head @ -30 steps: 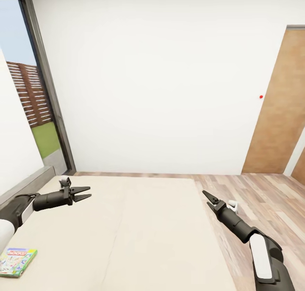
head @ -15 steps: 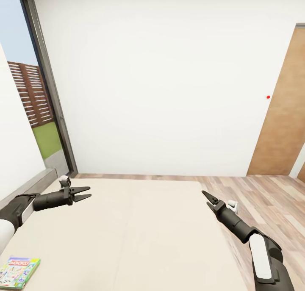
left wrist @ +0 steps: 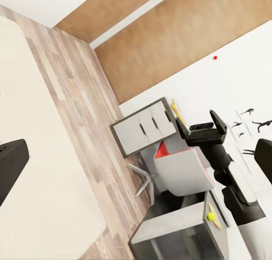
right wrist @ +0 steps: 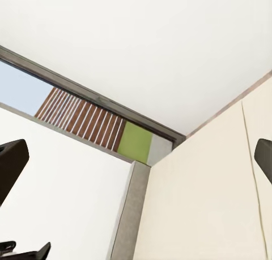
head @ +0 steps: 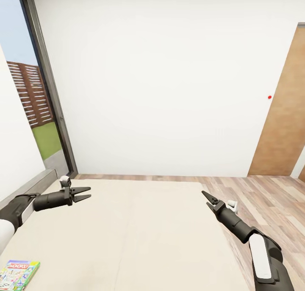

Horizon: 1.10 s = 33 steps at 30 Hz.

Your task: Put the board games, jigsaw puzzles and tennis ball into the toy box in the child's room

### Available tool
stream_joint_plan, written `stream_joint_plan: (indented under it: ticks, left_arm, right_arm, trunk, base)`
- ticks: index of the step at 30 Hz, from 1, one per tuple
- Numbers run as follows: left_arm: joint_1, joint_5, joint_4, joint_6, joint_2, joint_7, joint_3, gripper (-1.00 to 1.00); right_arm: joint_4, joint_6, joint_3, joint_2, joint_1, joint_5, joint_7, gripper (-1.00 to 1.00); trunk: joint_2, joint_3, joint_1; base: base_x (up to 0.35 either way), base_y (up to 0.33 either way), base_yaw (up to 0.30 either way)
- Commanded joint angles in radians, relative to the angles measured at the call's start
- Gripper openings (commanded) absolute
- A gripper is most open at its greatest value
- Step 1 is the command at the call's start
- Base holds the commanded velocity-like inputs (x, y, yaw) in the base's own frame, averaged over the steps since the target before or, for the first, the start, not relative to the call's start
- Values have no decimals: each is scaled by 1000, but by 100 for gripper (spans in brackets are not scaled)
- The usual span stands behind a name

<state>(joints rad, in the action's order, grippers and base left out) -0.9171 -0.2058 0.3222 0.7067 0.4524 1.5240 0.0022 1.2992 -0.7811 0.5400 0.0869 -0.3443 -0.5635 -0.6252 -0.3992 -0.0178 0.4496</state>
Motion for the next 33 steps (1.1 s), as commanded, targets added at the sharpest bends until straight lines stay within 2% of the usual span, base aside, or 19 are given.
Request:
stream_joint_plan:
  ticks: [1, 17, 21, 23, 24, 28, 29, 32, 33]
  left_arm:
    - [0, 1, 0, 11, 0, -1, 0, 100]
    - [0, 0, 0, 10, 2, -22, 2, 100]
    - [0, 1, 1, 10, 3, -75, -1, 100]
    - [0, 1, 1, 11, 2, -125, -1, 100]
    - [0, 1, 1, 13, 2, -190, -1, 100]
    - [0, 1, 1, 16, 1, -350, 3, 100]
    - [0, -1, 3, 16, -2, -484, 7, 100]
    - [0, -3, 4, 15, -12, -612, 10, 100]
    - [0, -5, 5, 14, -20, -683, 12, 100]
  right_arm:
    - [0, -6, 3, 1, -1, -1, -3, 100]
    - [0, -5, 3, 1, -1, 0, -2, 100]
    - [0, -5, 2, 2, -1, 1, 3, 100]
    - [0, -6, -3, 2, -1, 1, 13, 100]
    - [0, -7, -15, 1, -1, 2, 30, 100]
    - [0, -8, -54, -3, -1, 2, 92, 100]
    - [0, -9, -90, -5, -1, 3, 164, 100]
    - [0, -9, -122, -6, 0, 2, 246, 100]
    - [0, -8, -140, -5, 0, 0, 300, 100]
  trunk:
    - [-1, 0, 0]
    - [-1, 0, 0]
    - [-1, 0, 0]
    - [-1, 0, 0]
    - [-1, 0, 0]
    - [-1, 0, 0]
    - [-1, 0, 0]
    - [-1, 0, 0]
    - [-1, 0, 0]
  base:
    - [4, 2, 0]
    - [0, 0, 0]
    - [0, 0, 0]
    - [0, 0, 0]
    - [0, 0, 0]
    - [0, 0, 0]
    - [0, 0, 0]
    - [0, 0, 0]
    - [0, 0, 0]
